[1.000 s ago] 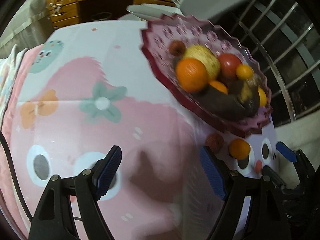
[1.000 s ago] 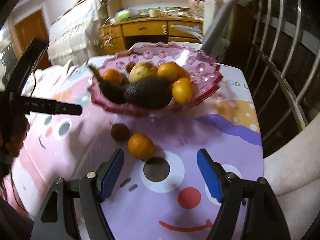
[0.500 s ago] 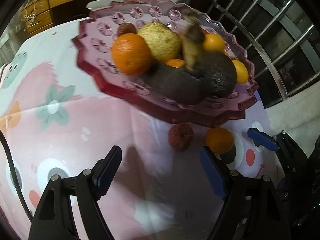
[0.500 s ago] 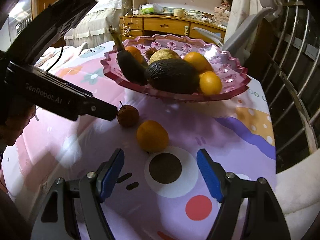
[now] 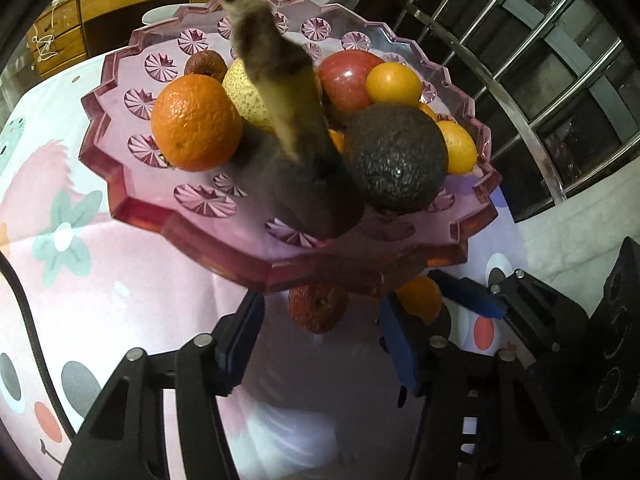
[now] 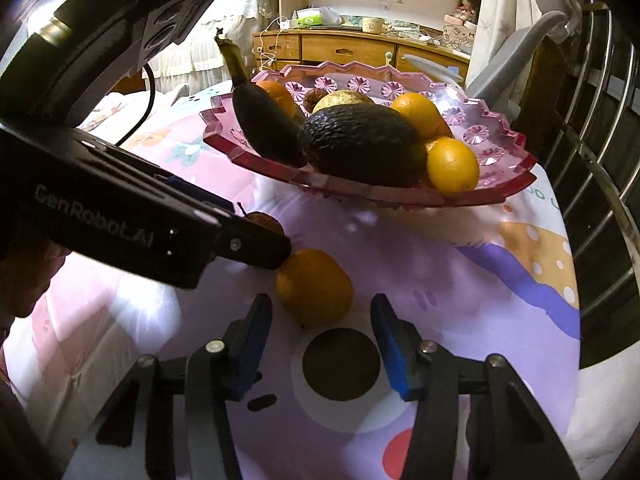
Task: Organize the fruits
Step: 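Grasp the small red fruit with the left tool while the right tool grasps an orange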
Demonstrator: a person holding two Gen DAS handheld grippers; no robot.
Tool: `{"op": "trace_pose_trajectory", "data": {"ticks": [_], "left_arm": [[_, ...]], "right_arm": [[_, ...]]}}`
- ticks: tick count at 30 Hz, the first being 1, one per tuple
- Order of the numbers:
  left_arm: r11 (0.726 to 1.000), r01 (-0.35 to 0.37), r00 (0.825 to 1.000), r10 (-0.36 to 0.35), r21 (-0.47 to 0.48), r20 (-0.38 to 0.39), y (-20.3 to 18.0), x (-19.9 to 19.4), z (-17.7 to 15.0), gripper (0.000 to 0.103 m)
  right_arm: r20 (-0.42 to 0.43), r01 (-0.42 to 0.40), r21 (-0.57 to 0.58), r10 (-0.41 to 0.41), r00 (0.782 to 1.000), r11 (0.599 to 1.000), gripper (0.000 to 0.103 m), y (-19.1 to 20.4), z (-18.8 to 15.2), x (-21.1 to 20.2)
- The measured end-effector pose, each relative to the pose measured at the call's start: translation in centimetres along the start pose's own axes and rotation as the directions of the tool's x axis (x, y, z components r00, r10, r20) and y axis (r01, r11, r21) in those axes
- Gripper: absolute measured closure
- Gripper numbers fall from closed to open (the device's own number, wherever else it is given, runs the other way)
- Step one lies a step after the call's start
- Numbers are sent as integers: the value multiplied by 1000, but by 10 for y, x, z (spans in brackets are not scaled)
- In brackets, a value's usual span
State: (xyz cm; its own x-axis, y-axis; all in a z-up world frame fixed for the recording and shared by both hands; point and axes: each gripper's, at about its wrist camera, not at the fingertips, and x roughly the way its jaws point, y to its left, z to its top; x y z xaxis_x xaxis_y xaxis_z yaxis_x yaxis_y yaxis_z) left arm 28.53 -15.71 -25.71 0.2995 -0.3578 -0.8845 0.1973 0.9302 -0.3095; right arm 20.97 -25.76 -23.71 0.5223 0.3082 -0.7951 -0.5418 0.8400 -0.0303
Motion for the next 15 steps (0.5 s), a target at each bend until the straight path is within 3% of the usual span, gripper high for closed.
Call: {"op": "trace_pose_trajectory", "data": {"ticks": [4, 10, 15], "left_arm": [[1000, -3, 1000, 3, 7, 7, 0, 2, 3, 54], [1000, -1, 1000, 1, 9, -5, 5, 2, -1, 70], [1000, 2, 1000, -2, 7, -2, 4, 2, -4, 74]], "right_arm": [[2, -15, -2, 15, 1000, 1000, 60, -2, 1, 3], [12, -29, -3, 29, 999, 1000, 66, -2, 5, 4], [11, -29, -5, 29, 1000, 1000, 67, -4, 9, 7]]}}
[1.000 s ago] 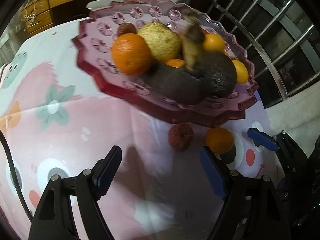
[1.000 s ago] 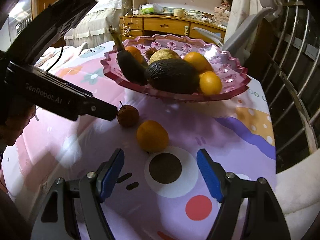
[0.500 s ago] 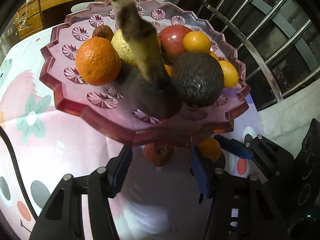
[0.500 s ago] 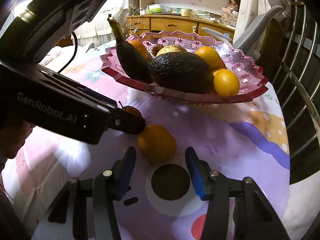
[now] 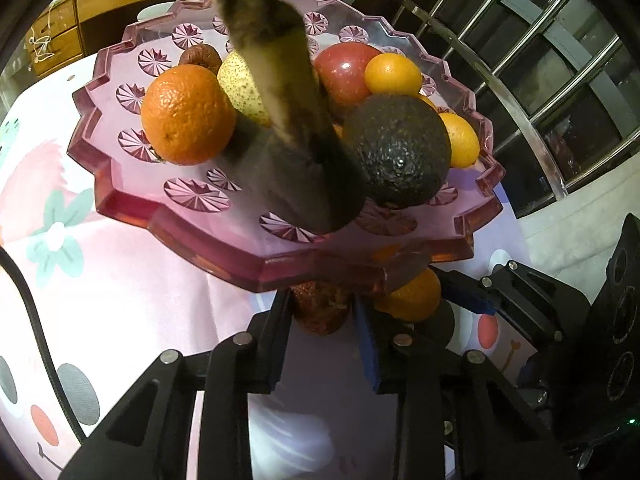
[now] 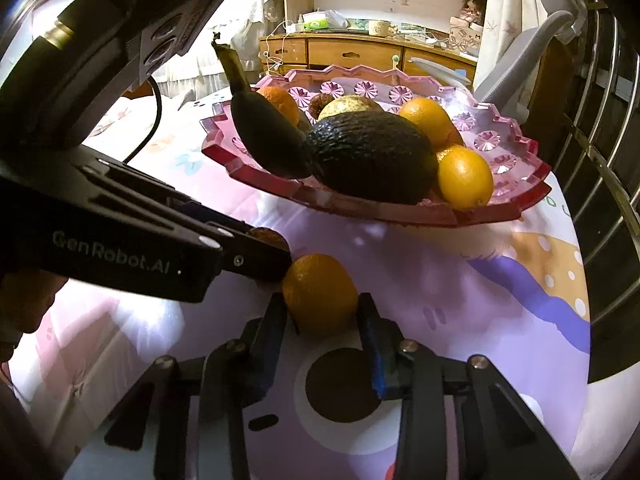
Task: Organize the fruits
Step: 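Grasp the small red fruit with the left tool while the right tool grasps an orange, then carry the red fruit and orange into the pink bowl and release both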
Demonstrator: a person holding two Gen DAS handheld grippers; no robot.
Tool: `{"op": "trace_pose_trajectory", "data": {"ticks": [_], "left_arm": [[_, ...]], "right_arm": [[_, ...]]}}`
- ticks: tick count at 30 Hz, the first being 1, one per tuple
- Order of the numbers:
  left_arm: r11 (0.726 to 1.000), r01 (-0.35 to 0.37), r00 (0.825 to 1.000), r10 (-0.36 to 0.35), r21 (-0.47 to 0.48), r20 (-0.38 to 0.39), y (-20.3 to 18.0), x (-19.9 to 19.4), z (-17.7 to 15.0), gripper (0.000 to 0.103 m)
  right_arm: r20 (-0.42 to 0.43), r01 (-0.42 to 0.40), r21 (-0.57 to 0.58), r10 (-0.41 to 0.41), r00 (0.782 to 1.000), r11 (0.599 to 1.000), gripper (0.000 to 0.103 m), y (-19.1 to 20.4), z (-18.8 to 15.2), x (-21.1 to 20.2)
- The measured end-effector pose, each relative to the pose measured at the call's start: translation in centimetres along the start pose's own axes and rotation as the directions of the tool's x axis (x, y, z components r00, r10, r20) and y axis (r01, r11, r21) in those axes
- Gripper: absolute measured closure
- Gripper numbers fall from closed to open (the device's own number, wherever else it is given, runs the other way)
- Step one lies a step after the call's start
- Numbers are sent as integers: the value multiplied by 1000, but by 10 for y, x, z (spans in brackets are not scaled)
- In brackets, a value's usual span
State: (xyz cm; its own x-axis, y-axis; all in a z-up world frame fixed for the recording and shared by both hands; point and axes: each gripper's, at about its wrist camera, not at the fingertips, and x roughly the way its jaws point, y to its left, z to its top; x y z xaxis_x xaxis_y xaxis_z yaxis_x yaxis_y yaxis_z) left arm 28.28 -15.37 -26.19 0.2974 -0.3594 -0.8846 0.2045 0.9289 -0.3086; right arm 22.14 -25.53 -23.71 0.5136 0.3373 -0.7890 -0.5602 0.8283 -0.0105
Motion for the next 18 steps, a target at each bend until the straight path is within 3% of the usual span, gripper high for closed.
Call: {"op": "trace_pose_trajectory", "data": {"ticks": [10, 18], "left_arm": [[1000, -11, 1000, 11, -20, 17, 6, -15, -13, 75], [999, -35, 998, 34, -19, -45, 5, -47, -25, 75]], "right_arm": [[-21, -28, 1, 28, 999, 1000, 68, 4, -1, -5], [-55, -44, -6, 44, 998, 999, 68, 13, 0, -24]]}}
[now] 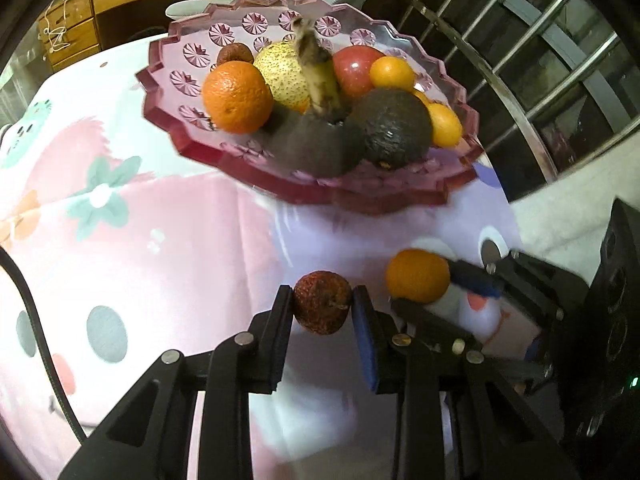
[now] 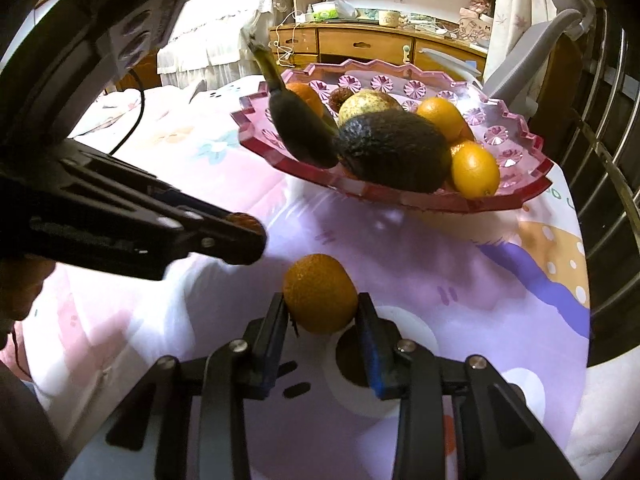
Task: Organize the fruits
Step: 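Carry the red fruit and orange into the pink bowl and release both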
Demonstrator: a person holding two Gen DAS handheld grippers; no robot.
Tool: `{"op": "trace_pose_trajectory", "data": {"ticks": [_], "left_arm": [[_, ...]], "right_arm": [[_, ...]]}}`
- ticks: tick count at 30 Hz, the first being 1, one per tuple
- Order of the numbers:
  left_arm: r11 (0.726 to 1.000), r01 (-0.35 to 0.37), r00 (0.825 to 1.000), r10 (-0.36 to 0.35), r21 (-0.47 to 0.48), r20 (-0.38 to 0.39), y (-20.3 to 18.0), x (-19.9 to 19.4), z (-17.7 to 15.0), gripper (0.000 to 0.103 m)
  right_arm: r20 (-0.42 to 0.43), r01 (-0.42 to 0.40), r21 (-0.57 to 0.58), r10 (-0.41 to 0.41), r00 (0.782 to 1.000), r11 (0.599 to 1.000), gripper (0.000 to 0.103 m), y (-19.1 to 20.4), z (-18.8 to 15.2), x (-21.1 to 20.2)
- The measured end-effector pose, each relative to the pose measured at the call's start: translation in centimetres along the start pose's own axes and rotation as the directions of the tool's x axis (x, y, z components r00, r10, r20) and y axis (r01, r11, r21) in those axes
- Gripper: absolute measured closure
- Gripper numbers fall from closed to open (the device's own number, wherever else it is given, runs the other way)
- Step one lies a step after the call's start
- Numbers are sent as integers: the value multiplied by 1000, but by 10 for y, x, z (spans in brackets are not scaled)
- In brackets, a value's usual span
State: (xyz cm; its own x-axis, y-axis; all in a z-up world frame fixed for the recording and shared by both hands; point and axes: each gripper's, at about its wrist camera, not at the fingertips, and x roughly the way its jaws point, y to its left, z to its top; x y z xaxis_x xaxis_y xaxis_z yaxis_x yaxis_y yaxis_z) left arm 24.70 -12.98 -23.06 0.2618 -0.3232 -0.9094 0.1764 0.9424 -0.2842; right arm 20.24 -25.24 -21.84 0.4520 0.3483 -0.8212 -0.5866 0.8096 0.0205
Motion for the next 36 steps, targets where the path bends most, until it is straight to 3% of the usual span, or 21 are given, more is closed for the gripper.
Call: {"op": "trace_pose_trajectory", "data": {"ticks": [8, 19, 27, 36], "left_arm": [[997, 28, 999, -27, 73, -19, -20, -53, 6, 75], [985, 16, 992, -36, 169, 117, -47, -124, 60, 75], [984, 26, 979, -60, 173, 195, -52, -130, 107, 75], [996, -10, 976, -9, 85, 215, -36, -94, 163, 75]], "right_arm": [[24, -18, -23, 19, 1000, 1000, 68, 5, 25, -42], [167, -17, 69, 6, 986, 997, 68, -10, 78, -100], [235, 11, 140, -44, 971, 990, 68, -37, 113, -102], [205, 28, 278, -88, 975, 960, 68, -83, 134, -53]]}}
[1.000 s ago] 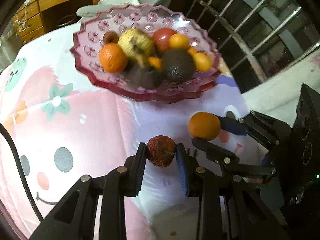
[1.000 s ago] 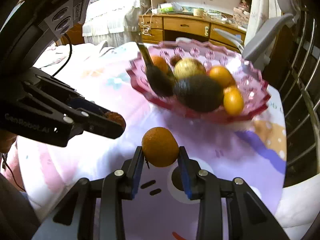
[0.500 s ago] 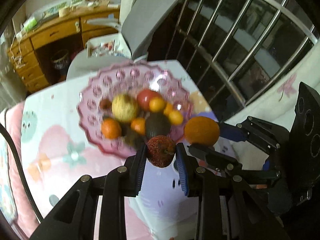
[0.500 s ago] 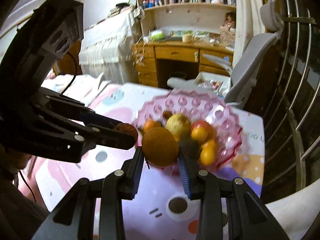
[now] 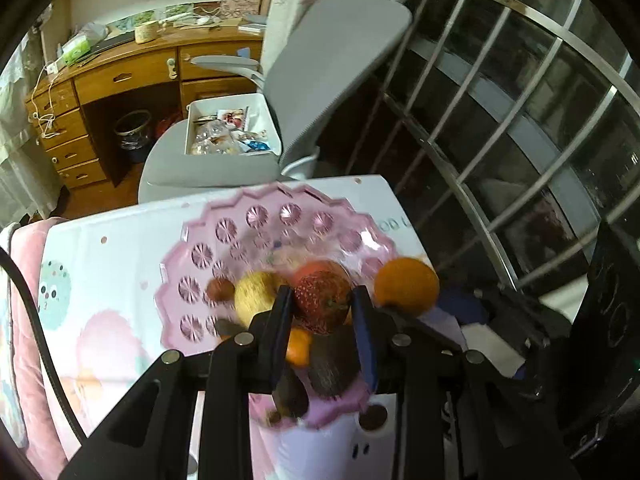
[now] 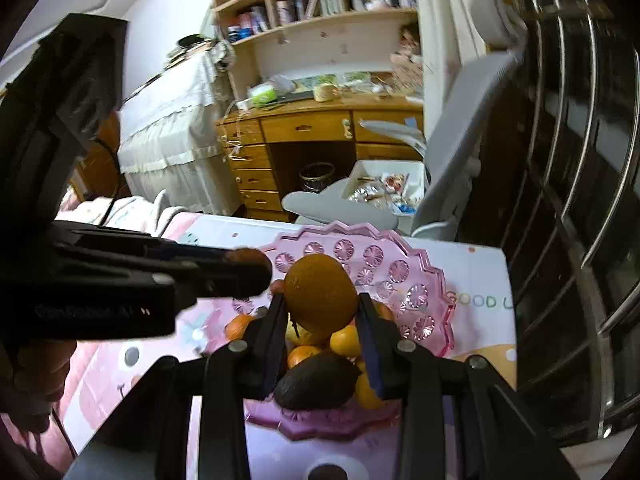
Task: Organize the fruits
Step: 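Carry the red fruit and orange into the pink bowl and release both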
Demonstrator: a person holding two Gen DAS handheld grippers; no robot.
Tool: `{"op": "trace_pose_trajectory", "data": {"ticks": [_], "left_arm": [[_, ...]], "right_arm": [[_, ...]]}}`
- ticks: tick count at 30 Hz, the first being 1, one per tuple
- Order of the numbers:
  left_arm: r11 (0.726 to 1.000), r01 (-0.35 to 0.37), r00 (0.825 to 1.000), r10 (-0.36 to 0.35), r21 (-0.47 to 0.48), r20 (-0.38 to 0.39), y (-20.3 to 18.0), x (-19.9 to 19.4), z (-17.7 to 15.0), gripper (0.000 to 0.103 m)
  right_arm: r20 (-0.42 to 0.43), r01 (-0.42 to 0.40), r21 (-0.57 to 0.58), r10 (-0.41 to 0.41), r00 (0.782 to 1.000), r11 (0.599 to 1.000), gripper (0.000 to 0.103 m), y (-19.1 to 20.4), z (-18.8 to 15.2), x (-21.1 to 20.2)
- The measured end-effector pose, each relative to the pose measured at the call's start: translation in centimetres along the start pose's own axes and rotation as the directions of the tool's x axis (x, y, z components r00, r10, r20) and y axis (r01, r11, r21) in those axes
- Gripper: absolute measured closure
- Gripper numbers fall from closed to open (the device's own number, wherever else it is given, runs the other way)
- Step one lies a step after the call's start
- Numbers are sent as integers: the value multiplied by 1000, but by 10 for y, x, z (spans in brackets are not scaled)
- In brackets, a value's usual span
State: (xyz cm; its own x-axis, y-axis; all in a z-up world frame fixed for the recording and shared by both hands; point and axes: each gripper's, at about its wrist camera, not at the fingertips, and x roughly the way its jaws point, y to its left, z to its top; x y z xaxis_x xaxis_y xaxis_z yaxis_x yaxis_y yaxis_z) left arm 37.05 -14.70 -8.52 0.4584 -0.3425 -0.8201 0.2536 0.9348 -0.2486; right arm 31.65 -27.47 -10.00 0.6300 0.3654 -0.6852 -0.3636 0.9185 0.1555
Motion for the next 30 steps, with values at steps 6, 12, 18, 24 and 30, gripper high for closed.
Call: {"op": "trace_pose_trajectory", "data": {"ticks": [6, 12, 18, 24, 30], "left_arm": [[999, -38, 999, 38, -23, -15, 16, 39, 20, 75], [997, -51, 998, 49, -61, -32, 29, 61, 19, 70], [994, -91, 996, 90, -68, -18, 35, 50, 14, 45], [992, -100, 995, 97, -73, -36, 42, 36, 1, 43], [991, -107, 993, 102, -82, -58, 49, 4, -28, 34]], "right_arm": [[-29, 5, 120, -2, 1000, 993, 68, -28, 2, 35], [-53, 16, 194, -6, 999, 981, 67, -46, -3, 54], [-103, -11, 304, 44, 994, 953, 55, -54, -11, 63], [-124, 4, 316, 37, 992, 949, 52, -46, -15, 50], [-172, 10, 333, 50, 984, 943, 44, -28, -26, 31]]}}
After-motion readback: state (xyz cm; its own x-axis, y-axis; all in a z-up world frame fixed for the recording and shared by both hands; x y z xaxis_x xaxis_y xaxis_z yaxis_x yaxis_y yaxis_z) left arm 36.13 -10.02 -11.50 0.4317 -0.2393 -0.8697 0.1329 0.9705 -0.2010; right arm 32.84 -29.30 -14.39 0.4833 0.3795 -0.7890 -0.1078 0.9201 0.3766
